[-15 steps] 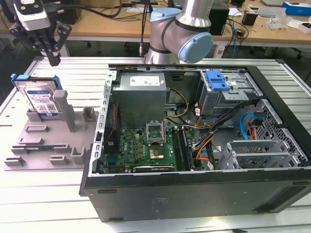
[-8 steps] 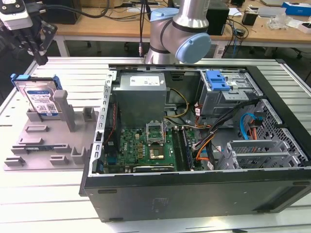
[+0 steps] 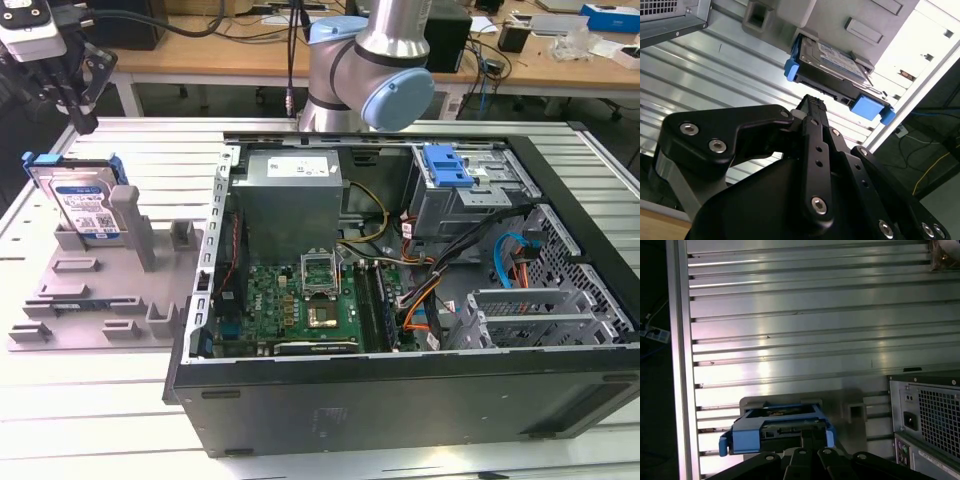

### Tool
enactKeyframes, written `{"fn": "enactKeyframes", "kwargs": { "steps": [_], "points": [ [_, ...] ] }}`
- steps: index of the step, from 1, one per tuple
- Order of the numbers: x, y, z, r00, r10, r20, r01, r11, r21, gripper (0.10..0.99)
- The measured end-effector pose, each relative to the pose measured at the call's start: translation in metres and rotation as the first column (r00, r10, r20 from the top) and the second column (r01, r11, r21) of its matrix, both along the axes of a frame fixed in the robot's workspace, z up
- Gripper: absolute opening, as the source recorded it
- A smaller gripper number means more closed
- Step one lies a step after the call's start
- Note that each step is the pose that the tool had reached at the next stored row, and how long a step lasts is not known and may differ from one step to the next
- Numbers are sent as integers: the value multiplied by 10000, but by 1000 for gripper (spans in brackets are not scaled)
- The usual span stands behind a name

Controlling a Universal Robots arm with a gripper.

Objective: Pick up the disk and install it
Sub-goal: 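Pick up the disk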

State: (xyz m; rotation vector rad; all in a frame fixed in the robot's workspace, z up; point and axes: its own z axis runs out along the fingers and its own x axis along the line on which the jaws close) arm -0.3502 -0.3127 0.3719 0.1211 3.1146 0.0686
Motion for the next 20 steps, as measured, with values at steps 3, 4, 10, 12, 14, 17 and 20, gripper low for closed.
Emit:
{"fn": "enactKeyframes", "kwargs": {
  "steps": [3,4,10,12,14,17,20],
  "points": [
    [-1,0,0,10000,0,1,0,10000,0,106],
    [-1,0,0,10000,0,0,0,10000,0,106],
    [-1,0,-1,9985,545,-36,-545,9985,1,106],
    [1,0,-4,9948,1014,-66,-1014,9949,3,106],
    [2,0,-7,9873,1569,-238,-1569,9876,26,106],
    [0,1,-9,9699,2333,-693,-2331,9724,119,106],
    [1,0,-8,9649,2526,-716,-2525,9675,107,106]
  ]
}}
